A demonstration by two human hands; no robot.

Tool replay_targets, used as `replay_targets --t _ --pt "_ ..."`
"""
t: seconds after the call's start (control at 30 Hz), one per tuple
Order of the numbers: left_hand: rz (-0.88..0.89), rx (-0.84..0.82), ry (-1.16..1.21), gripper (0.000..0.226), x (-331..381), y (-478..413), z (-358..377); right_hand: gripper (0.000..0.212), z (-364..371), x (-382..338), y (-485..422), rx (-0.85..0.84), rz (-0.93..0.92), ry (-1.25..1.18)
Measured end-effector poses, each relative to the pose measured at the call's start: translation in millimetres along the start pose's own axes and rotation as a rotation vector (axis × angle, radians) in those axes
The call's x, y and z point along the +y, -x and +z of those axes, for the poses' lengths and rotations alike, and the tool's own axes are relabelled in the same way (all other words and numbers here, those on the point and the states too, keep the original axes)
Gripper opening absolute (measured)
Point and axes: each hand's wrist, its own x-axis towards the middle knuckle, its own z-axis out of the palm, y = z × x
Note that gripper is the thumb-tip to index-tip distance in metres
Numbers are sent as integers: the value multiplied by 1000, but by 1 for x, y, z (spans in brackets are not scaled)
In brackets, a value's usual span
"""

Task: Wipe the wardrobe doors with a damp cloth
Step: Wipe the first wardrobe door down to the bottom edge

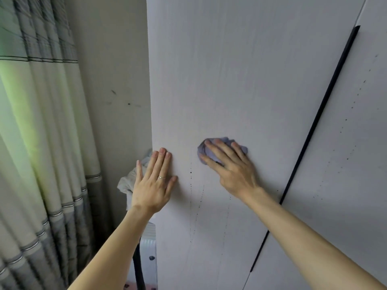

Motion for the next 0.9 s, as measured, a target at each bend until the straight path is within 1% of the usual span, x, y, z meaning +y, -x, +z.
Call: replay_targets --t 0.03,0.1,0.17,0.2,0.3,0.37,0.4,0.47,0.53,0.6,0.63,0.67,0.73,0.83,0.9 --pt "1 5 1 71 0 0 1 66 -4 5 -18 59 74 -9" --pt "7 14 0 72 0 0 5 64 -5 7 -37 122 168 -42" --pt "13 23 -1 72 0 0 8 63 4 -4 -26 120 170 -46" --pt "14 27 -3 72 -1 0 9 63 11 -14 -12 76 120 -41" --pt "21 25 -38 74 -4 1 10 59 23 -41 37 -121 -157 -24" --pt "35 40 -69 74 -6 3 11 58 25 -42 44 -171 -262 -21" --pt "41 48 -79 74 -8 5 12 58 25 -39 37 -166 -274 -16" --pt "51 72 -93 73 -11 5 13 60 18 -29 7 -98 -194 7" --pt "54 85 -91 72 -12 2 14 63 10 -17 -31 25 -2 3" --pt "60 98 -83 73 -11 4 16 61 6 -11 -57 121 149 -12" --pt "71 94 -79 73 -13 5 19 60 9 -12 -61 146 187 -12" --pt "79 90 -73 74 -14 9 22 59 14 -16 -57 149 184 -3" --pt "98 86 -63 75 -21 18 28 60 26 -32 -30 52 67 37" --pt "152 90 -67 74 -38 37 32 55 35 -53 10 -165 -249 71" --pt "202 104 -87 74 -47 45 32 52 31 -46 4 -209 -382 68"
